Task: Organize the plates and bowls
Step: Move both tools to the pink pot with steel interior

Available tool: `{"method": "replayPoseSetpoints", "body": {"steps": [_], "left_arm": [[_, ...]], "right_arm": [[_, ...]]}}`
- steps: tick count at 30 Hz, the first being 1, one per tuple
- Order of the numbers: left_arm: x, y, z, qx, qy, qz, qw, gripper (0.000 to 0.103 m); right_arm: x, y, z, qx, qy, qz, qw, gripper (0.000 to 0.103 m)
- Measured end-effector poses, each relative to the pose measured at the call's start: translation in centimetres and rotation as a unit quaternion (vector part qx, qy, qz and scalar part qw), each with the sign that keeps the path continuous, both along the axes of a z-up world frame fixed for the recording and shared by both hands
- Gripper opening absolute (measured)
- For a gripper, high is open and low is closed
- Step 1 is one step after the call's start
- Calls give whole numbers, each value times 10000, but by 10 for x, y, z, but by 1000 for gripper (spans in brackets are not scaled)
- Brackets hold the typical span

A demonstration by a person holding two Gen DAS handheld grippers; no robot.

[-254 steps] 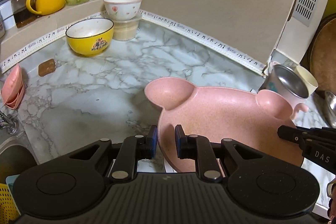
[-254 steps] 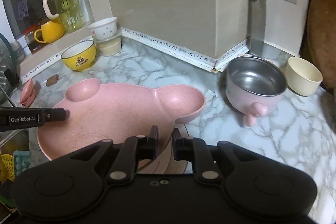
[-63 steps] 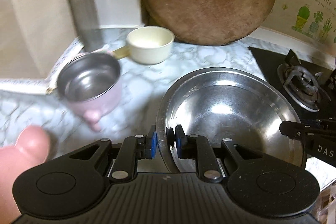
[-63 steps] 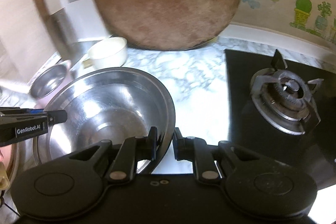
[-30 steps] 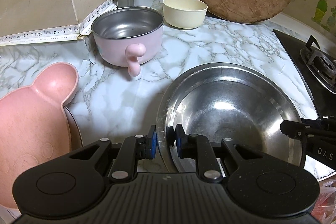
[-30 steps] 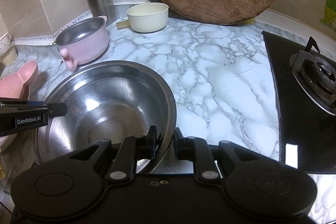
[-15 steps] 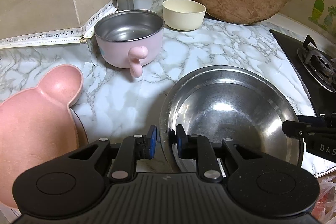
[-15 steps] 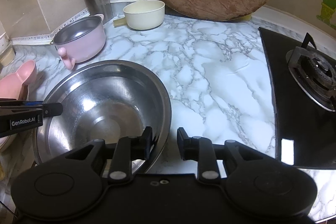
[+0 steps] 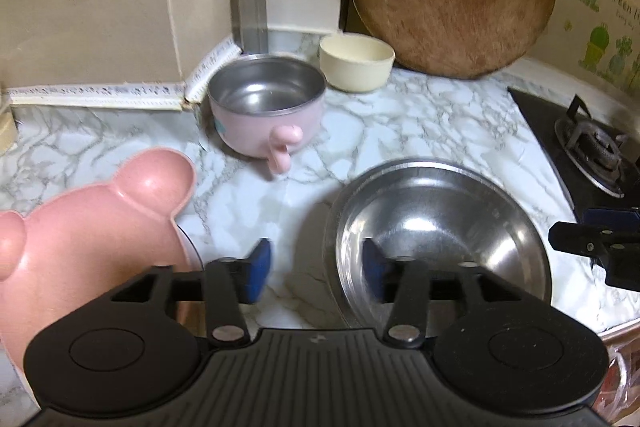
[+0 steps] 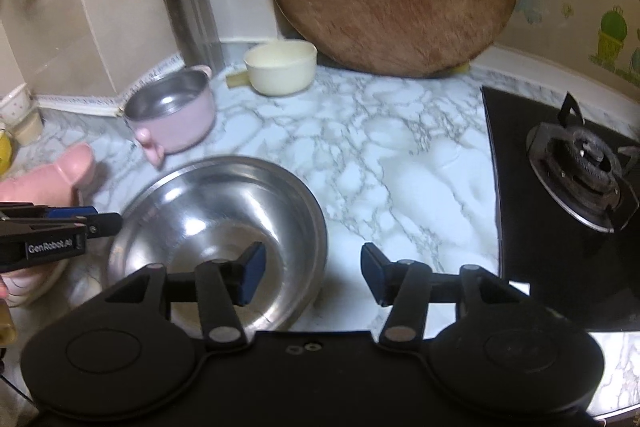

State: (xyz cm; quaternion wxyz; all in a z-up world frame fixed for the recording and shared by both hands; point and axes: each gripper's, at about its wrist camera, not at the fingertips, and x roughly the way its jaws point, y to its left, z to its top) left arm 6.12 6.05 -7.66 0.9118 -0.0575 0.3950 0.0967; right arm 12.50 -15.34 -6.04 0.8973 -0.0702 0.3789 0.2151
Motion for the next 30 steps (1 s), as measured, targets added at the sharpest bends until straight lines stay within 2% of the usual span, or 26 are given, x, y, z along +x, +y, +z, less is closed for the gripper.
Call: {"method": "replayPoseSetpoints", "body": {"steps": [8, 11, 14, 16, 18, 24, 30], "left_arm": [[-9, 9, 28, 11, -298, 51, 9995, 55], [-8, 16, 38, 14, -384, 121, 9992, 60], [-5, 21, 47, 106, -460, 183, 9987, 61], [-2, 26, 52, 98, -507, 245, 9984, 66], [0, 32, 57, 73, -572, 351, 9977, 76], [20, 49, 62, 61, -630, 666, 9958, 79], [48, 70, 55, 59, -466, 1001, 9939, 79]], "right_arm": [[-9, 17, 30, 158, -231, 252, 9993, 65], [-8, 28, 39, 200, -311, 370, 9986, 72], [-5, 40, 48, 225, -381, 452, 9980, 78], [-2, 49, 53, 258, -419, 521, 9974, 82], [2, 59, 58, 277, -450, 571, 9970, 86], [24, 84, 63, 339, -451, 701, 9959, 101], [58, 108, 61, 398, -200, 742, 9963, 101]]}}
